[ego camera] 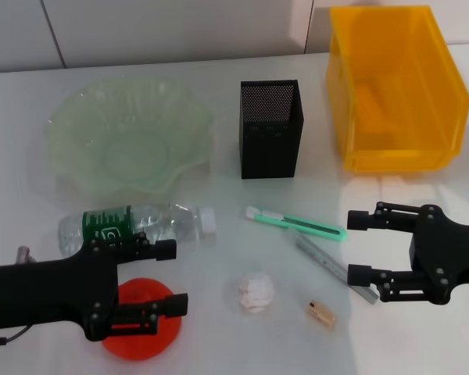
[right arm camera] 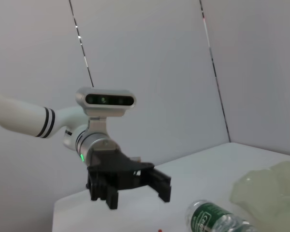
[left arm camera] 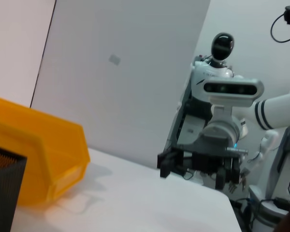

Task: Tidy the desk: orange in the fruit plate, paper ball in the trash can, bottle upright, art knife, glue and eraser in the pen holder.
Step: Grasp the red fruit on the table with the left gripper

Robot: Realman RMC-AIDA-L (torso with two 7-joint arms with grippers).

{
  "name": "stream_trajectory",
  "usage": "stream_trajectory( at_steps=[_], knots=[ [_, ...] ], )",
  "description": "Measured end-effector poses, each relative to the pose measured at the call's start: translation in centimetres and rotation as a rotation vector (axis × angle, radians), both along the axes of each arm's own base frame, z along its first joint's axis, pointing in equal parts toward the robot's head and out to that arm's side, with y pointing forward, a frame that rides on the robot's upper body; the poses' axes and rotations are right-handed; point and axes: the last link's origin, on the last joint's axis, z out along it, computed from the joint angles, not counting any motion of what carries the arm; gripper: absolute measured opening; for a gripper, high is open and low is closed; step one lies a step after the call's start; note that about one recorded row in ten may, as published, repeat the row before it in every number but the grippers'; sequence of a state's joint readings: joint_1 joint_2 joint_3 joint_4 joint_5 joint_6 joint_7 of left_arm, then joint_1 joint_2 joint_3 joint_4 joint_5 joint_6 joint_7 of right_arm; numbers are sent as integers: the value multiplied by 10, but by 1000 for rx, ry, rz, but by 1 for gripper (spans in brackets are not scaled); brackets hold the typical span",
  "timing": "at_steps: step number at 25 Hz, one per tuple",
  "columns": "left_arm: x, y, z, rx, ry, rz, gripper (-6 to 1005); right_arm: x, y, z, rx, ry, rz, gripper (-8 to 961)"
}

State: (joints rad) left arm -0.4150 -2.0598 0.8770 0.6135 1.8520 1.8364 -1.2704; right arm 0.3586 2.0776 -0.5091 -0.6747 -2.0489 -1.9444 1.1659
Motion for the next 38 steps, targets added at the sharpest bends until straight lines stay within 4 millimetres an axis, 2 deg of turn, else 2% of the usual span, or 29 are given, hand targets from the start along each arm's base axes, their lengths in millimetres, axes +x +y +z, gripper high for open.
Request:
stream_trajectory(
  at_steps=[4, 14, 19, 38],
  knots=[
    [-18, -12, 1, 58, 31, 14, 722, 2, -3, 1, 11, 2, -7, 772],
    [-41, -16, -11, 74, 149, 90, 702, 4, -5, 0, 20, 0, -1, 772],
    [-46, -14, -17, 76, 168, 121, 571, 5, -7, 0, 22, 1, -2, 772],
    [-56, -20, -10, 108, 193, 116, 554, 2, -5, -3, 12, 2, 11, 771]
  ],
)
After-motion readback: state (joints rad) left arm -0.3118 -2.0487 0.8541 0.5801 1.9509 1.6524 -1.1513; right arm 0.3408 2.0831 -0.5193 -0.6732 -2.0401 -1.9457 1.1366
